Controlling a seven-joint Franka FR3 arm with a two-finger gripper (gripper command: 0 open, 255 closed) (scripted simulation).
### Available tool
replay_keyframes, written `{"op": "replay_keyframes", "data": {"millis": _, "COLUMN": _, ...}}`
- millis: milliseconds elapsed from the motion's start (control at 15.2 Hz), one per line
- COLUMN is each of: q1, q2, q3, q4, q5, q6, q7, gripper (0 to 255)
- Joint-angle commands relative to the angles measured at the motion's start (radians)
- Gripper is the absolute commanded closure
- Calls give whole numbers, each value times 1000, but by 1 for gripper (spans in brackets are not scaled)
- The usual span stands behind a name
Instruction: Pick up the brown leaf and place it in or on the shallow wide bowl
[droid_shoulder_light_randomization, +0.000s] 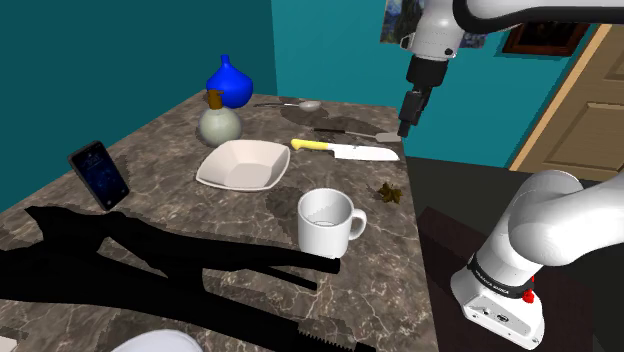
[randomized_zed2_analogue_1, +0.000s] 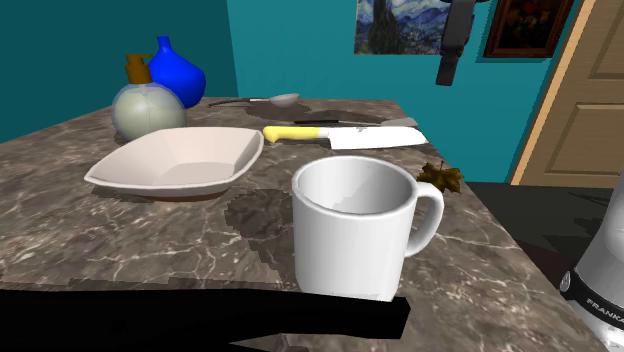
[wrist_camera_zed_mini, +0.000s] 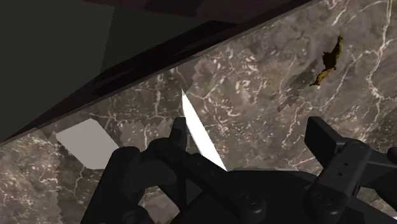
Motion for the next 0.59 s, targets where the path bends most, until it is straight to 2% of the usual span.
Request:
{"op": "replay_keyframes", "data": {"millis": 0, "q1": 0, "q2": 0, "q3": 0, "q4": 0, "q5": 0, "q6": 0, "q7": 0, "gripper": 0}}
{"op": "replay_keyframes", "data": {"millis": 528, "q1": 28, "q2": -268, "q3": 192, "q4": -308, "q5": 194, "q6": 212, "q7": 309, "gripper": 0}}
